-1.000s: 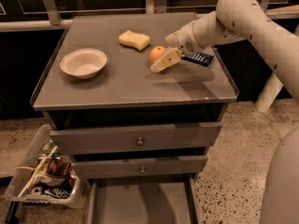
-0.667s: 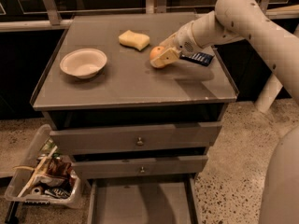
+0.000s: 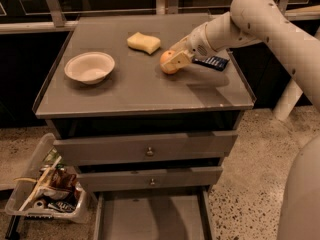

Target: Place orange into bottom drawer

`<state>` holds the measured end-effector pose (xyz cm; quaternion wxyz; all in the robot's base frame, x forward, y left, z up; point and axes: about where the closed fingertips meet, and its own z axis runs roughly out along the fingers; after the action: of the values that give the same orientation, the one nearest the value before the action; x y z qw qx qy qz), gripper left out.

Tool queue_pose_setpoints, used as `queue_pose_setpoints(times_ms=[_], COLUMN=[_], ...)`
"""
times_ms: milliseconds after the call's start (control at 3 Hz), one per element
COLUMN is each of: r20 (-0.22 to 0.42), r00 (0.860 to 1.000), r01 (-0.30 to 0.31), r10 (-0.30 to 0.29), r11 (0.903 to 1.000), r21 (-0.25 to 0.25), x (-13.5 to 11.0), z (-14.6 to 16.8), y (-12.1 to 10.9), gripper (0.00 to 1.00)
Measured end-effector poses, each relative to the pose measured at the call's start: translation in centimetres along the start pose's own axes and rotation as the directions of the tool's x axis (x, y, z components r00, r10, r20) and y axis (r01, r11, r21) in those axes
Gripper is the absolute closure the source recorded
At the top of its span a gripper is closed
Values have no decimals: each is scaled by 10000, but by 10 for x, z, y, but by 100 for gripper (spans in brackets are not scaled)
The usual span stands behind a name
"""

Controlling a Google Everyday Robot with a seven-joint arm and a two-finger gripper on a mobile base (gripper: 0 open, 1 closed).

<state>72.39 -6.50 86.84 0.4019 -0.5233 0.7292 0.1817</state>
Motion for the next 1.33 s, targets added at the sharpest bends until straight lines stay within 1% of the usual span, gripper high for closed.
queue_pose_setpoints(times_ms=[333, 667, 1000, 1333], r20=[0, -82, -116, -42], r00=[10000, 9999, 9999, 9993], r01=[0, -76, 69, 358], r10=[0, 75, -71, -358], r11=[10000, 10000, 9999, 9992], r21=[-1, -62, -124, -163], x=[0, 3, 6, 10], z=[0, 0, -9, -33], y=[0, 2, 18, 48], gripper=[100, 100, 100, 100])
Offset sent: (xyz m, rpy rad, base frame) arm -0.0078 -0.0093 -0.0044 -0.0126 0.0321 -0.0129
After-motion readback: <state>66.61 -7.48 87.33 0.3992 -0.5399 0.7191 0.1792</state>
